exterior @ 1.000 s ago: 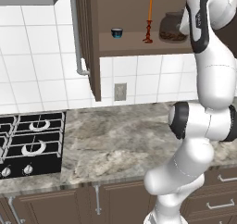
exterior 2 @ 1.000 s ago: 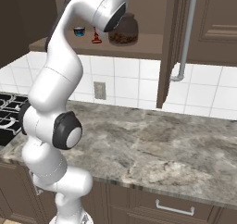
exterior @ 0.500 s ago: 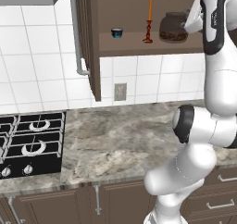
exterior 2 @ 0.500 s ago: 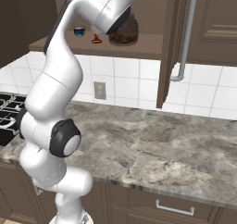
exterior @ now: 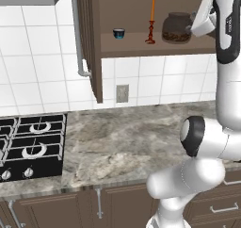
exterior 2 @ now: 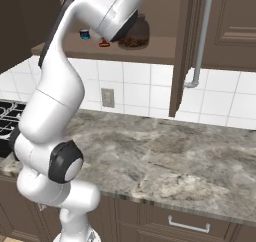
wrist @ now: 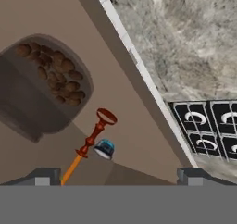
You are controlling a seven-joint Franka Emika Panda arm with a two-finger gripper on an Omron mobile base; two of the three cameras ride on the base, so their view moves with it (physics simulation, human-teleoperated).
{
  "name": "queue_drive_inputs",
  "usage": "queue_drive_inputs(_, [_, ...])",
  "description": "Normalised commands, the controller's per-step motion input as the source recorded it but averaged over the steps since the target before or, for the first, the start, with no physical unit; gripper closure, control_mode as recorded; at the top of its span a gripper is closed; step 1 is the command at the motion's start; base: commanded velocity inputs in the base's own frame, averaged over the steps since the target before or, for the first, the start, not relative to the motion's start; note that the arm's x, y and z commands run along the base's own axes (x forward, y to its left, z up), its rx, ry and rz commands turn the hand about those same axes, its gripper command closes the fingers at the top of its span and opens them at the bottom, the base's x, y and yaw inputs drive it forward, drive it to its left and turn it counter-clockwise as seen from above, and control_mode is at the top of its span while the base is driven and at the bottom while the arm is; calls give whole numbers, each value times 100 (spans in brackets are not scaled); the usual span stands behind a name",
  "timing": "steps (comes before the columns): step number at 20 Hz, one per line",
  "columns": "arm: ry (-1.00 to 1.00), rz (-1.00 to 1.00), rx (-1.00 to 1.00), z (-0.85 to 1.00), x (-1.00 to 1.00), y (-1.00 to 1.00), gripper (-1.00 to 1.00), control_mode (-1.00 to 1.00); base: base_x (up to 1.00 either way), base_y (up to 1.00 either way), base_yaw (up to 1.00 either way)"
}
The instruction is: Pick the jar and candle from the dining table and place them in the open cabinet. Close the cabinet after placing the objects.
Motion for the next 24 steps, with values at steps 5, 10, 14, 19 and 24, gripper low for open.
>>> queue_drive_inputs(5, [0,-1,0,-26,-48,21,-100,-100,0,0,0])
queue_drive_inputs(10, [-2,-6,0,-26,-55,15,-100,-100,0,0,0])
queue_drive_inputs(14, [-1,-9,0,-22,-54,15,-100,-100,0,0,0])
queue_drive_inputs(19, [0,-6,0,-16,-51,14,-100,-100,0,0,0])
queue_drive_inputs(24, [0,0,0,-18,-39,16,-100,-100,0,0,0])
